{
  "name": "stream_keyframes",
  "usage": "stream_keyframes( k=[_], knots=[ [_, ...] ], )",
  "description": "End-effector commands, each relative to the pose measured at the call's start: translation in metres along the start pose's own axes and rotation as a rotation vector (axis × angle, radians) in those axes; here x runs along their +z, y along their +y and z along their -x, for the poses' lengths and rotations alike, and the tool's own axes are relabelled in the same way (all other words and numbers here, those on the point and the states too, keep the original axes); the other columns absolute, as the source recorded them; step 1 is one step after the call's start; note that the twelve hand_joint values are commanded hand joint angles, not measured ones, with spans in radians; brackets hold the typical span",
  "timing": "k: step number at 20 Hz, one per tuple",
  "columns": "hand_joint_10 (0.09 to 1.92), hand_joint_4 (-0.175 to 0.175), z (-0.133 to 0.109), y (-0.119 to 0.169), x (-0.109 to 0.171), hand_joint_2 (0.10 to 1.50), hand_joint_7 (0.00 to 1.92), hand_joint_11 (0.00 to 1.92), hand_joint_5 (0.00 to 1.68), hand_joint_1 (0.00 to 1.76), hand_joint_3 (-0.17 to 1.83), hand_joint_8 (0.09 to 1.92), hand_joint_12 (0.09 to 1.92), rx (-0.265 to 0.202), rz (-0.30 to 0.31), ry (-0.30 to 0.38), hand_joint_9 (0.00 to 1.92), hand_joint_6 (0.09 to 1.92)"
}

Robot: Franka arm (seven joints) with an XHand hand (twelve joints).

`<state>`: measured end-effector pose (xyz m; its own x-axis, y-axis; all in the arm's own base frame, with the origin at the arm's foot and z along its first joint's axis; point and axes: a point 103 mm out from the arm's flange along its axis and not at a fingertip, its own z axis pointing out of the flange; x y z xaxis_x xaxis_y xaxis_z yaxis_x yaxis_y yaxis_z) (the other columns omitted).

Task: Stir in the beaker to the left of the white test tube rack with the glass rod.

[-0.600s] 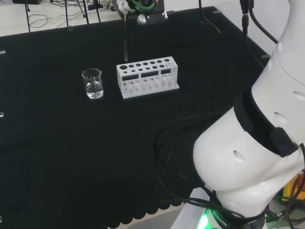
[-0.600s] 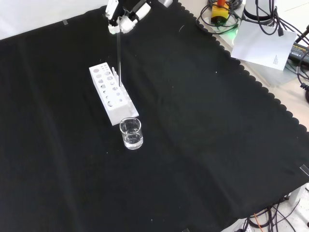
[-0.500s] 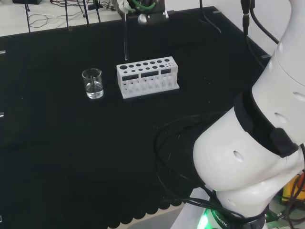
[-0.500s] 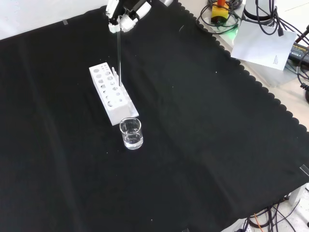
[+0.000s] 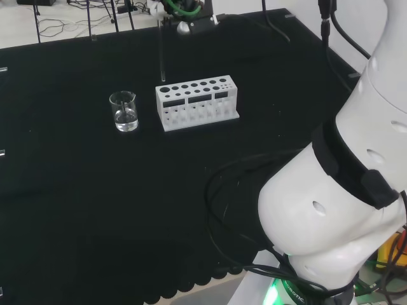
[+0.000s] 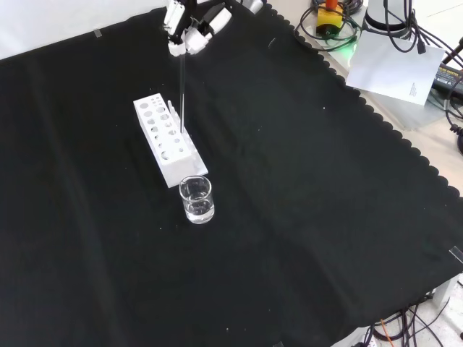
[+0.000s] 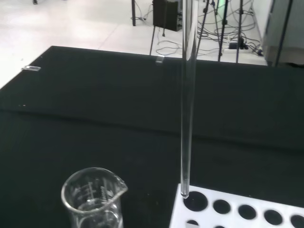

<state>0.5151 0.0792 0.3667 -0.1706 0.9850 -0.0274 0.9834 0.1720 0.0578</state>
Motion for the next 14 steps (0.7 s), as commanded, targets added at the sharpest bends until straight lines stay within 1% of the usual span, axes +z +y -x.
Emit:
stream_keyframes(
  k=[1,3,7,11,14],
  knots=[
    [0.96,-0.175,-0.033,0.016,-0.002,1.12,1.2,1.68,1.1,1.31,-0.17,0.97,0.81,-0.062,0.019,0.017,1.62,0.6],
    [0.96,-0.175,-0.045,0.018,-0.002,1.12,1.2,1.68,1.1,1.31,-0.17,0.97,0.81,-0.094,0.031,0.031,1.62,0.6],
    [0.96,-0.175,-0.071,0.027,0.002,1.12,1.2,1.68,1.1,1.31,-0.17,0.97,0.81,-0.147,0.02,0.033,1.62,0.6],
    [0.96,-0.175,-0.087,0.034,0.006,1.12,1.2,1.68,1.1,1.31,-0.17,0.97,0.81,-0.163,0.019,0.032,1.62,0.6],
    [0.96,-0.175,-0.093,0.038,0.015,1.12,1.2,1.68,1.1,1.31,-0.17,0.97,0.81,-0.181,0.012,0.038,1.62,0.6]
  ],
)
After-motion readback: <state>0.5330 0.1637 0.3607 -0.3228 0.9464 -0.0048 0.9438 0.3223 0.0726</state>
